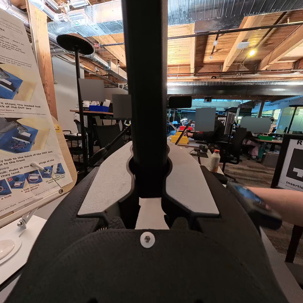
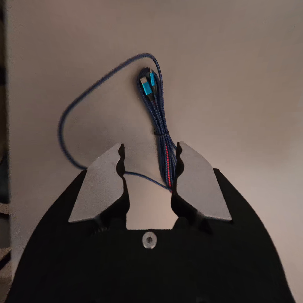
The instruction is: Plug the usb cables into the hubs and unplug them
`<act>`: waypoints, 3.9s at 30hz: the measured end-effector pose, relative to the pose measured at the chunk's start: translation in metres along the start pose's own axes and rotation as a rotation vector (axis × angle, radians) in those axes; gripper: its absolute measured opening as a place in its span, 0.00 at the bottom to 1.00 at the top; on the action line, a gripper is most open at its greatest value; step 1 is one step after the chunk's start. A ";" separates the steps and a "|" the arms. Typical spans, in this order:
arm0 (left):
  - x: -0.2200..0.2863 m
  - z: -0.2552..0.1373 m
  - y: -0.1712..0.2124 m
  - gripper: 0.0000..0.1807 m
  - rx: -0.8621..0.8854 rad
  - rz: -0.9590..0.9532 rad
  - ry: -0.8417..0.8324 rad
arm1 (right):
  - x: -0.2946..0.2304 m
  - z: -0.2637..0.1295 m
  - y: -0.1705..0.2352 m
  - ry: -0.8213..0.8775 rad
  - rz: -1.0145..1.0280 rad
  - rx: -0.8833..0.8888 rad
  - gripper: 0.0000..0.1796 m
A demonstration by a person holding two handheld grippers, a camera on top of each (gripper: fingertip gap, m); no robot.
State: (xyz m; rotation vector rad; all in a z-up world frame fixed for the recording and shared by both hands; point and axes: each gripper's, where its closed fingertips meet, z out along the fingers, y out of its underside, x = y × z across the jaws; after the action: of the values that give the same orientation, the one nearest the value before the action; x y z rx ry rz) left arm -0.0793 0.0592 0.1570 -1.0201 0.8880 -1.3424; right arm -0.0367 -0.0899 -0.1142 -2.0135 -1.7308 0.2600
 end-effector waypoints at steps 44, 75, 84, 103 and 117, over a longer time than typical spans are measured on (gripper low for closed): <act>0.007 -0.016 -0.030 0.16 0.061 0.042 0.007 | 0.089 -0.441 0.196 1.372 0.767 -0.033 0.06; 0.017 -0.006 -0.019 0.17 0.033 0.023 0.046 | 0.036 -0.171 0.319 0.361 0.502 -0.351 0.06; 0.015 -0.004 -0.016 0.16 0.027 0.016 0.050 | 0.049 -0.175 0.328 0.474 0.577 -0.278 0.15; 0.004 0.008 0.009 0.16 -0.037 0.058 -0.028 | 0.130 -0.332 -0.045 1.069 0.012 0.365 0.16; -0.008 0.014 0.028 0.16 -0.082 0.126 -0.117 | 0.176 -0.270 -0.189 0.782 0.383 0.949 0.51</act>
State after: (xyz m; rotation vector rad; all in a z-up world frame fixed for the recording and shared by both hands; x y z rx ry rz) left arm -0.0570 0.0666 0.1353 -1.0766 0.9102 -1.1369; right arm -0.0529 0.0380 0.2369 -1.3892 -0.5425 0.2851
